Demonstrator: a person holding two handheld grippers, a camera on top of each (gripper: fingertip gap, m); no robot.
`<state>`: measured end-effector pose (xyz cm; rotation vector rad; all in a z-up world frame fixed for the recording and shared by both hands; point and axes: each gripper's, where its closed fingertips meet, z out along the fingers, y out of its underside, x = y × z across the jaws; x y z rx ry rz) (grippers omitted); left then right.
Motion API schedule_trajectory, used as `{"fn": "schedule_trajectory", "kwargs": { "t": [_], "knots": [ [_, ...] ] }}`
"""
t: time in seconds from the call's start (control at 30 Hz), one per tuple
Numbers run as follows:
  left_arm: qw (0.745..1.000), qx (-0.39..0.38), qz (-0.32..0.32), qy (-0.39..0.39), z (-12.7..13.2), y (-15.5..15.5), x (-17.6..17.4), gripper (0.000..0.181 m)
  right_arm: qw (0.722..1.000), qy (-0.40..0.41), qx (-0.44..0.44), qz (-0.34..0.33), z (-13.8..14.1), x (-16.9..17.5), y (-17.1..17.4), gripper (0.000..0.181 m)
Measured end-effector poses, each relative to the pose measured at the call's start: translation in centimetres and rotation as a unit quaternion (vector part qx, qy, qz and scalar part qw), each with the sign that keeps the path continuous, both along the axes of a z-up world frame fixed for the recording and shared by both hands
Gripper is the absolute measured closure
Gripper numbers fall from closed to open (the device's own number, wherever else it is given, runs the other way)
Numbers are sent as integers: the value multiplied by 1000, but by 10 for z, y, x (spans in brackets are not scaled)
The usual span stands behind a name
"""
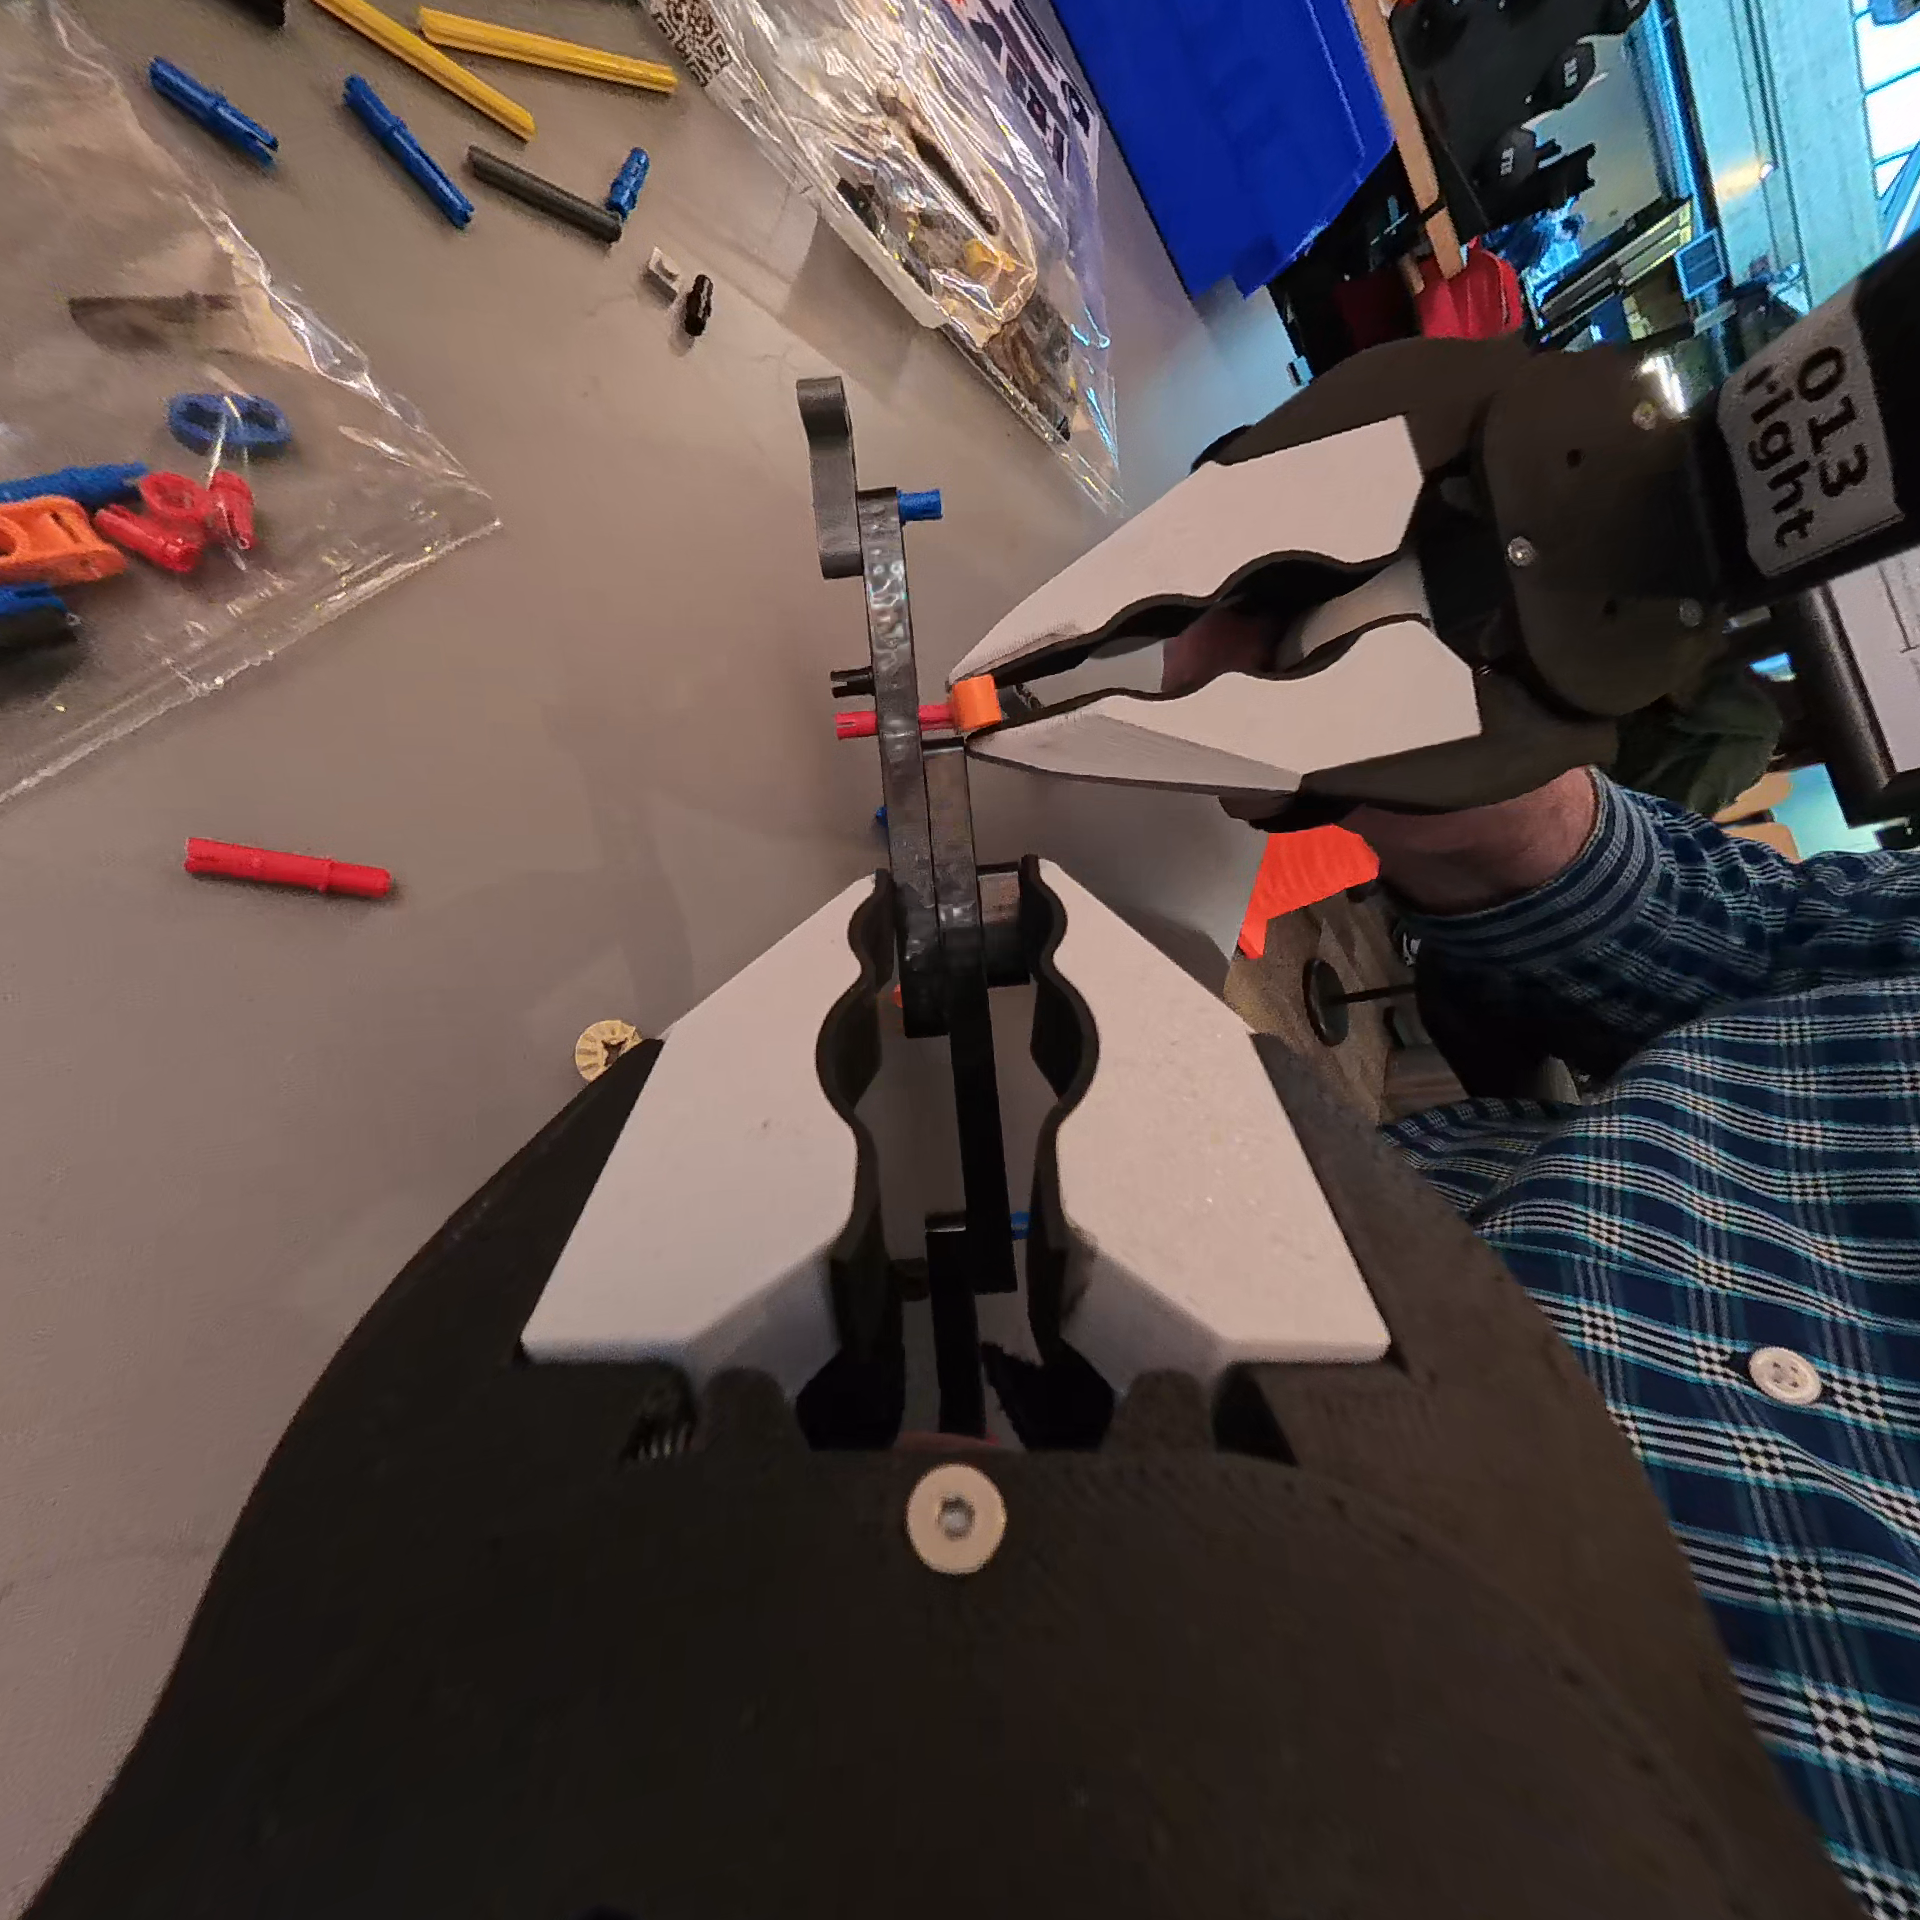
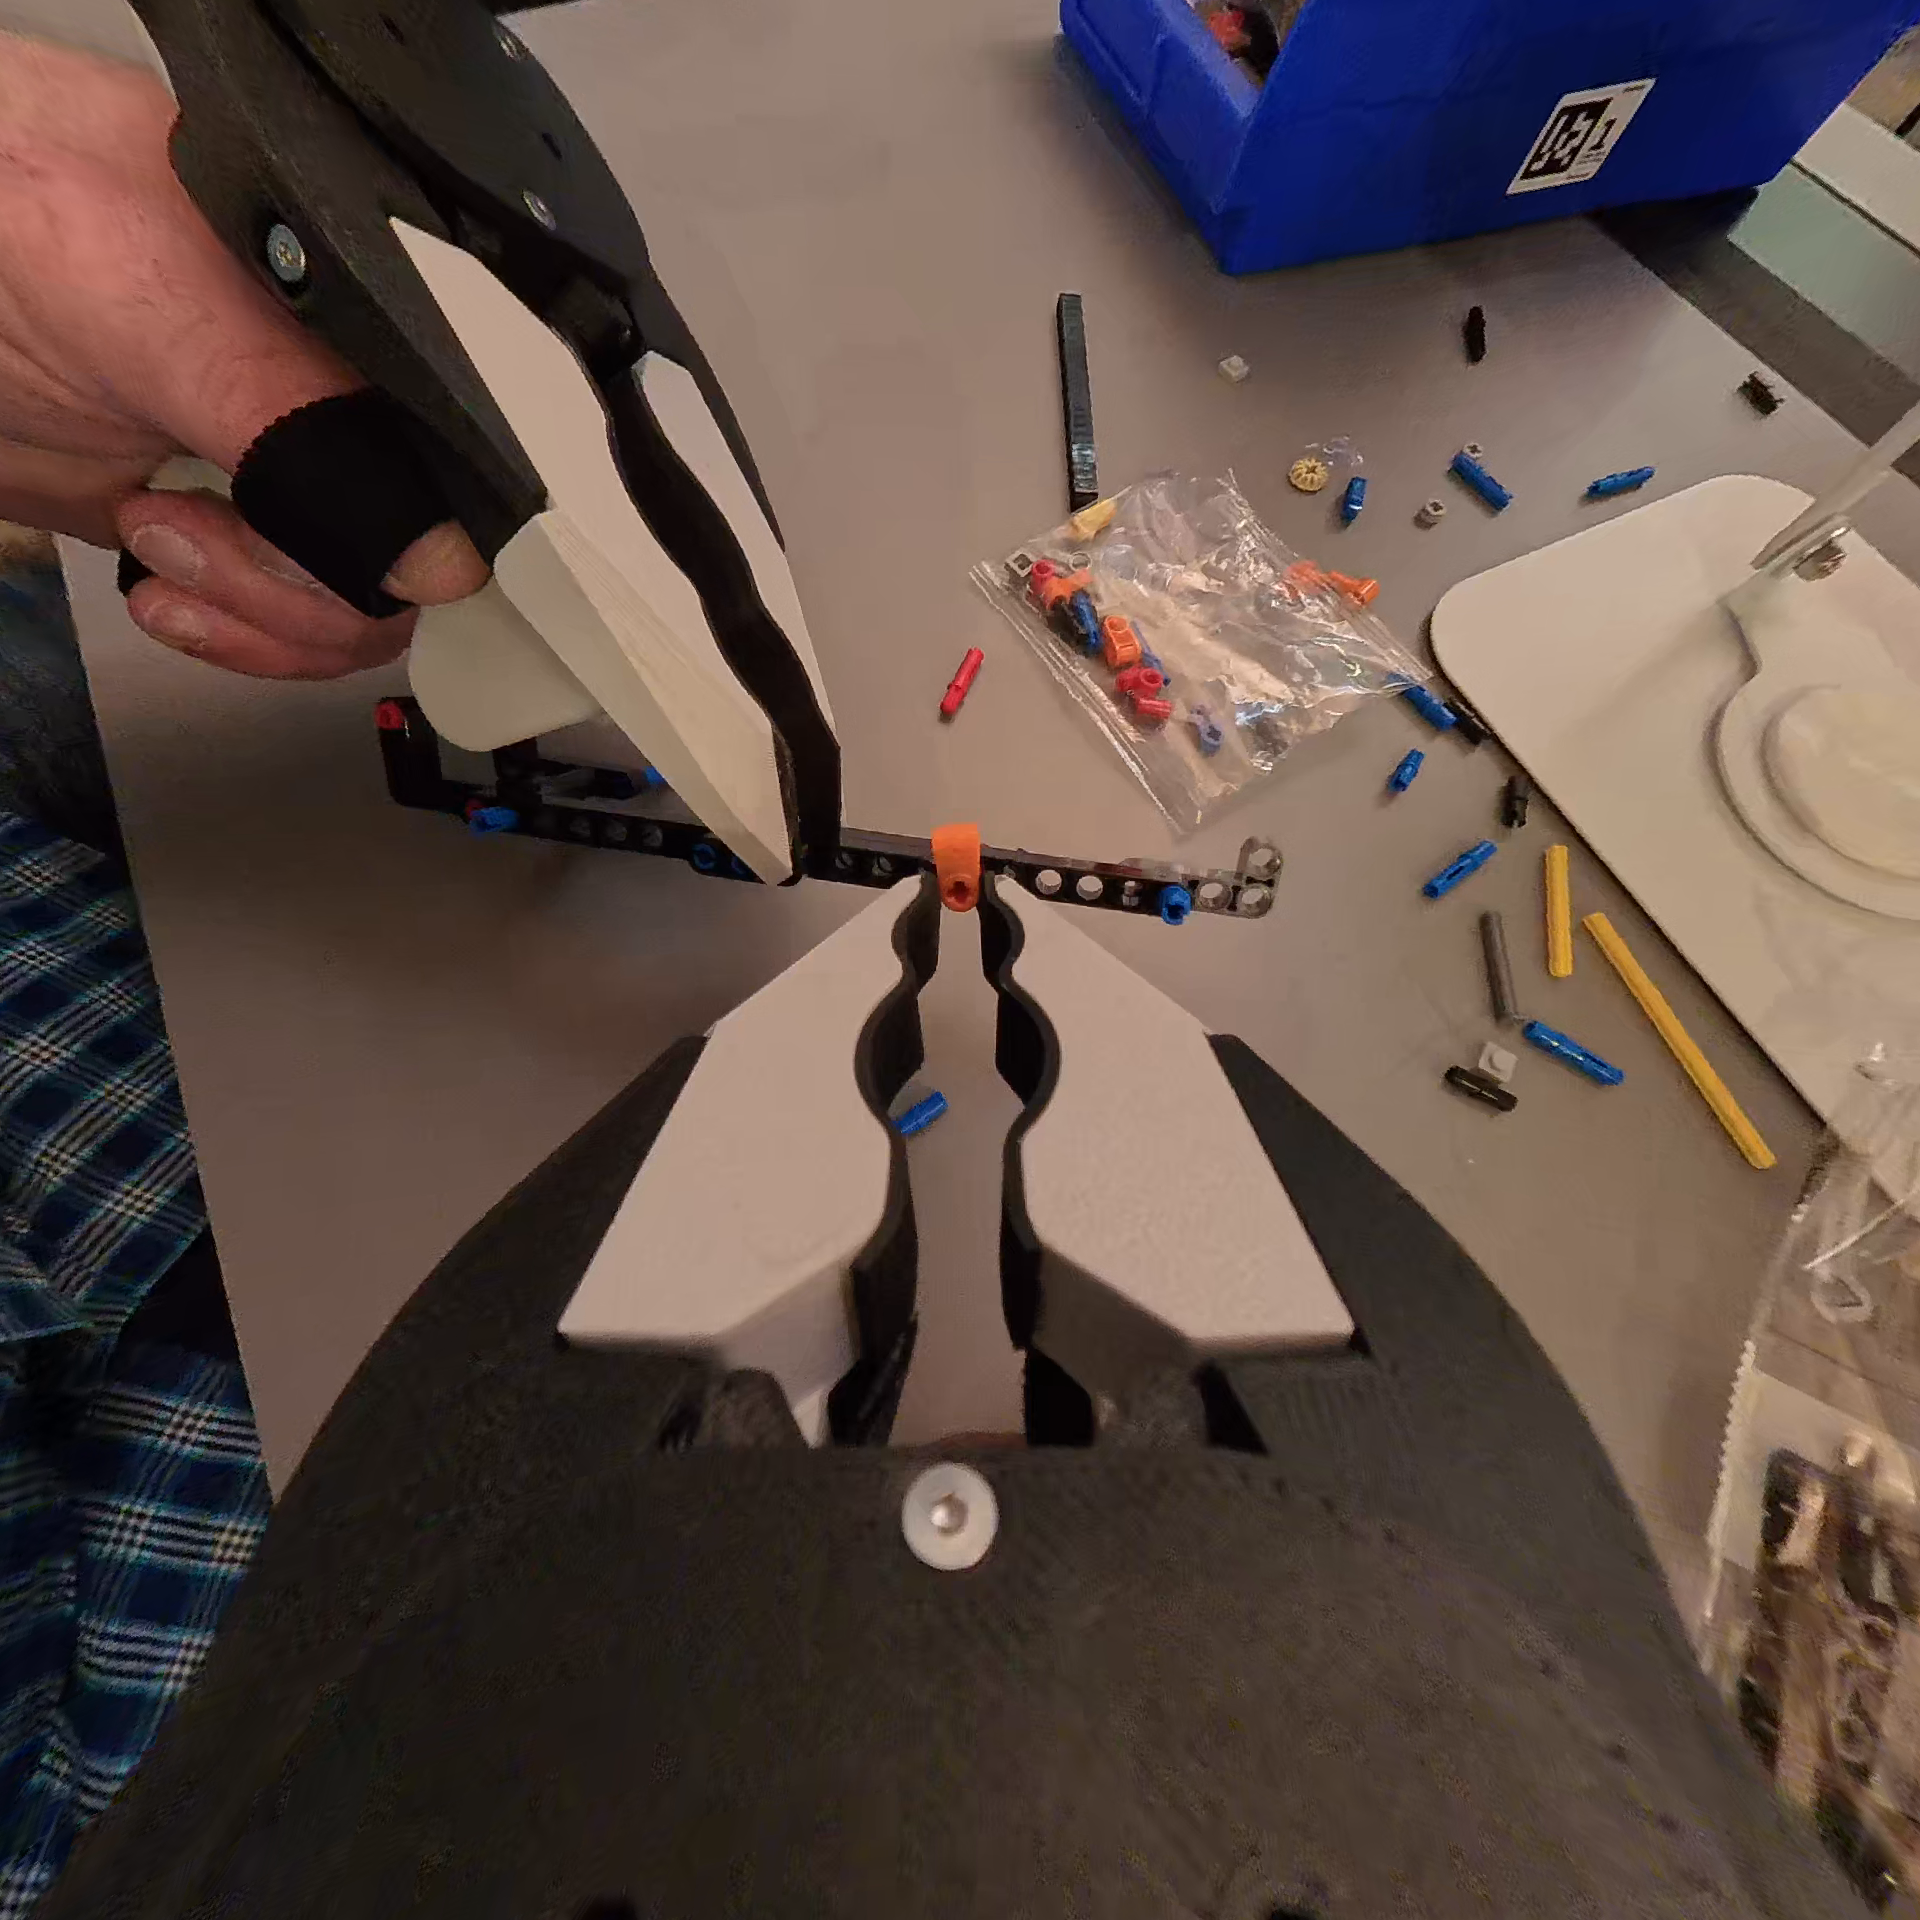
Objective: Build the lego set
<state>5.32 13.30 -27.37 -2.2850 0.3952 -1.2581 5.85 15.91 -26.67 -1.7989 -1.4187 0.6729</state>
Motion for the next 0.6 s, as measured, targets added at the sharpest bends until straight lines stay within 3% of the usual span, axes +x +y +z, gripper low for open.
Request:
{"fn": "schedule_trajectory", "kwargs": {
  "t": [0.6],
  "knots": [
    [996, -9, 19, -92, 16, 5, 3, 160, 995, 81, -62, -11, 18, -2, 4, 172]
  ]
}}
